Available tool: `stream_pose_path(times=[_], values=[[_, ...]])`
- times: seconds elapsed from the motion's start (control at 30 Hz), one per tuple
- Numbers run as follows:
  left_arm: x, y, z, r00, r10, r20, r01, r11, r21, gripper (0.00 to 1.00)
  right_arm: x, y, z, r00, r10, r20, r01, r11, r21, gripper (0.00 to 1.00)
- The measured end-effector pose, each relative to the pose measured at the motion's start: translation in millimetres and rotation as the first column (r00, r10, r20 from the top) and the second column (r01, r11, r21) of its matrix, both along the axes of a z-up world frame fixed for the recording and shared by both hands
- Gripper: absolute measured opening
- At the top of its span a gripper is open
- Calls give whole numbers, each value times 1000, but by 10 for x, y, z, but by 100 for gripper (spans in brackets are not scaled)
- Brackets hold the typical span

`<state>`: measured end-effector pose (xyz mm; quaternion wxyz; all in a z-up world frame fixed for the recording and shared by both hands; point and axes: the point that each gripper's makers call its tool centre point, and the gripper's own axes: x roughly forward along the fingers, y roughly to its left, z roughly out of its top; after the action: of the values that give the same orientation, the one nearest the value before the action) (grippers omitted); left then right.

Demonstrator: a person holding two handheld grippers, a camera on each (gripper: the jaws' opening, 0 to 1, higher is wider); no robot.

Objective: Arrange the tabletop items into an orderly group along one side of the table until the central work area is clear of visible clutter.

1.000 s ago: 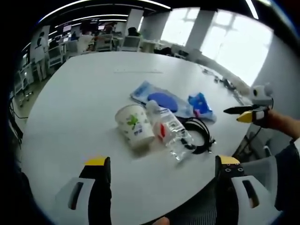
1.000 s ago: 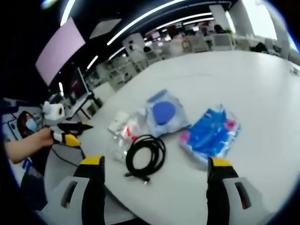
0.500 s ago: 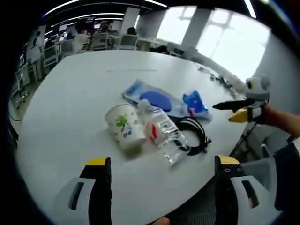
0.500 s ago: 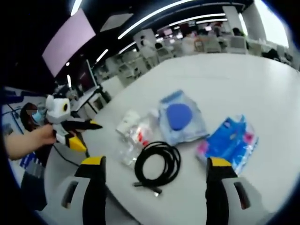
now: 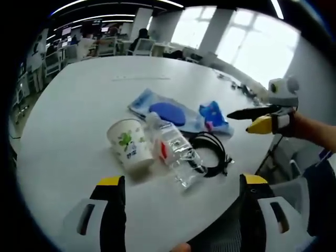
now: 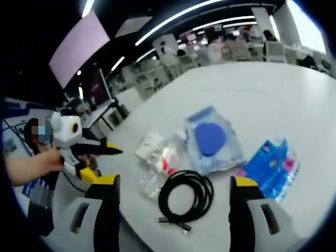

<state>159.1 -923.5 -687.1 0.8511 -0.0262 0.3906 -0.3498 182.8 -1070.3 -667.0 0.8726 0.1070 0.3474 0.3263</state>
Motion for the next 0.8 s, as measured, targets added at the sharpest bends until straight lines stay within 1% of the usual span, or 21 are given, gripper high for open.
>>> stream_pose_path(times=[0.13, 0.23, 0.3, 0.37, 0.43, 0.47, 0.6, 0.7, 0.73, 0.8], values=[[-19, -137, -14, 1000, 3, 3, -3, 1000, -11, 86, 41, 64, 17, 1000, -1, -8, 1, 1000, 15, 81], [-24, -257, -25, 1000, 13, 4, -13, 1000, -15, 84, 84, 114, 51, 1000, -7, -13, 7, 999, 37, 80], [-13, -318, -30, 999, 33, 5, -33, 999, -15, 81, 120, 149, 69, 1000, -13, -18, 14, 998, 55, 79], [0, -334, -74, 998, 59, -4, -58, 998, 7, 77, 147, 182, 79, 999, -18, -27, 20, 997, 73, 78], [27, -343, -136, 997, 79, 0, -79, 996, 43, 78, 177, 218, 74, 999, -26, -41, 30, 995, 94, 77], [33, -352, -153, 996, 90, -5, -89, 995, 50, 77, 189, 229, 63, 999, -26, -46, 31, 995, 96, 77], [72, -434, -132, 992, 124, -12, -124, 992, 33, 74, 246, 294, 60, 997, -26, -66, 34, 993, 114, 77], [99, -452, -174, 991, 134, -7, -133, 990, 54, 73, 313, 323, 73, 996, -31, -78, 42, 989, 140, 76], [100, -440, -212, 990, 140, -17, -139, 988, 69, 73, 341, 326, 72, 996, -35, -85, 47, 988, 145, 76], [113, -442, -230, 987, 159, -25, -157, 985, 66, 72, 394, 326, 84, 994, -49, -95, 63, 985, 158, 75]])
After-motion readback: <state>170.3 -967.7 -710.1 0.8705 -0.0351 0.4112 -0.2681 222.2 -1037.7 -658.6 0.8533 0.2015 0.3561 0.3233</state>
